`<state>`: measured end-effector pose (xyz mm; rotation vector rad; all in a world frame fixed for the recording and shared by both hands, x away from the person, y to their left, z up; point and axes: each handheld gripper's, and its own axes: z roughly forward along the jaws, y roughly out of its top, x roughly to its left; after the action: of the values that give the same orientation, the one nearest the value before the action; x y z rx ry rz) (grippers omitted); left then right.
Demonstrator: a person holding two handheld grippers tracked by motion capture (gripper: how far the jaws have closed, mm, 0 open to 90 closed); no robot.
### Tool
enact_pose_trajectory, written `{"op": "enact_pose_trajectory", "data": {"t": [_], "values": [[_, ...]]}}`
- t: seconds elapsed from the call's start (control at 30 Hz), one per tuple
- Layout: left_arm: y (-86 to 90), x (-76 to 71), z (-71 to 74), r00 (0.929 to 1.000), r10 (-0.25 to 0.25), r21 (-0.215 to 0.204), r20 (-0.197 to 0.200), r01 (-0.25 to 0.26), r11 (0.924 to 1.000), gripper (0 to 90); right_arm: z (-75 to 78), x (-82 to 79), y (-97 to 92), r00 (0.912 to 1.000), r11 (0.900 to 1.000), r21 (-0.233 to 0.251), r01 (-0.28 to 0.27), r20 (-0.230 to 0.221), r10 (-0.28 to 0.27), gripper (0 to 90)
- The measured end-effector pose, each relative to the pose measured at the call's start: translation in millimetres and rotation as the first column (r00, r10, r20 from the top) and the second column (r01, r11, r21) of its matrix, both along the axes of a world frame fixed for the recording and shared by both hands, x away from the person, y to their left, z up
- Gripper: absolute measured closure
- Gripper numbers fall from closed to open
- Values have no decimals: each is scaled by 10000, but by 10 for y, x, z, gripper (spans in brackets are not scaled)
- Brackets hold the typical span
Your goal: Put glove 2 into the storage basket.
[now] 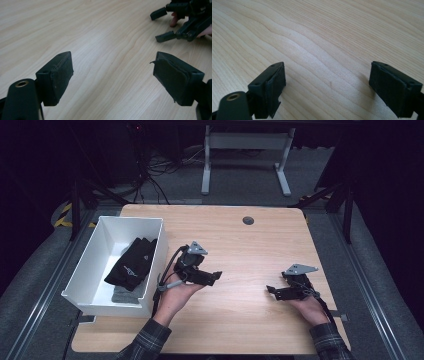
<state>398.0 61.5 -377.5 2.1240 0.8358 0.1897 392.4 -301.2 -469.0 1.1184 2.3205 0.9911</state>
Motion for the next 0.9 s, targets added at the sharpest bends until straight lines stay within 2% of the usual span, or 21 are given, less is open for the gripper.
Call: {"op": "enact_pose_trajectory", "data": {"t": [0.1,0.13,0.23,0.4,0.6,0.87,0.9], "values": [[-56,-26,-116,10000,-87,141,24,87,9999,169,0,0,1,10000,10000,-1,4,-1,-4,145],[-81,-40,-195,9999,-142,247,29,141,9996,168,0,0,1,10000,10000,-9,4,1,-4,145],[-90,-45,-256,9999,-121,331,81,118,9994,168,0,-1,2,10000,10000,-4,11,1,-11,145],[-95,-62,-489,9999,-122,436,38,120,9990,168,1,-2,2,10000,10000,-7,-7,-5,7,145],[-129,-88,-688,9999,-104,706,54,100,9975,162,0,-2,3,10000,10000,-2,-5,3,5,144],[-168,-106,-834,9994,-351,960,38,346,9948,140,1,-3,4,10000,10000,-21,-27,1,27,144],[-181,-112,-866,9993,-354,1098,111,340,9934,140,1,-4,4,10000,10000,-19,-26,-1,26,144]]}}
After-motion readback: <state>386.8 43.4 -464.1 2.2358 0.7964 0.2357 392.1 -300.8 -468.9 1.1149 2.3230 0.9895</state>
